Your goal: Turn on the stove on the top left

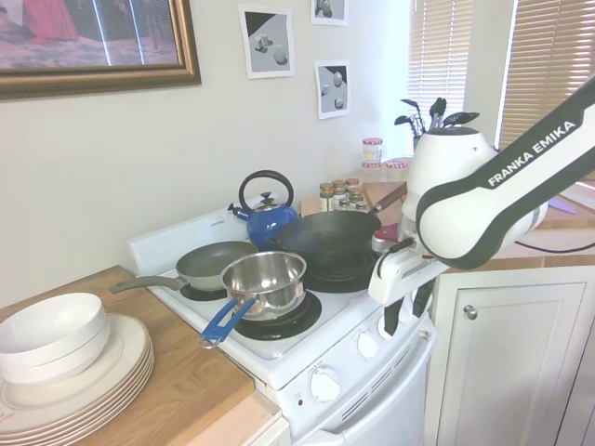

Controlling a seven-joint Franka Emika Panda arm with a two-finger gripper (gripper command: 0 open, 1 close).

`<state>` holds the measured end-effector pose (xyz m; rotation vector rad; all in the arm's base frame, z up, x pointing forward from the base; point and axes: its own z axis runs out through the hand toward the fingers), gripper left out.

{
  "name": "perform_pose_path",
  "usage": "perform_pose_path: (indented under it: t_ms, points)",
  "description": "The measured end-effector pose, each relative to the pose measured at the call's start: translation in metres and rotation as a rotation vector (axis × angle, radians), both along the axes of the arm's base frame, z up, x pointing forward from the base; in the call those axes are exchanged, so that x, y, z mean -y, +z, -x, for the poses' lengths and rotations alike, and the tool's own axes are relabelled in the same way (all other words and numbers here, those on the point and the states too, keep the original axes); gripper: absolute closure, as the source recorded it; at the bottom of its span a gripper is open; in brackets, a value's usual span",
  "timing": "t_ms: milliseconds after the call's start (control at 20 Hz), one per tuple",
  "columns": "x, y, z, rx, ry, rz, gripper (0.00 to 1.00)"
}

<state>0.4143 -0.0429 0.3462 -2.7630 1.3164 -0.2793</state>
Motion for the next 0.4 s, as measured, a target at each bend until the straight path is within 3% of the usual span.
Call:
perform_pose_path:
  t_ms: [400]
  points:
    - [-0.0025,0.0018,0.0009,0.001,0.017,-0.001,0.0]
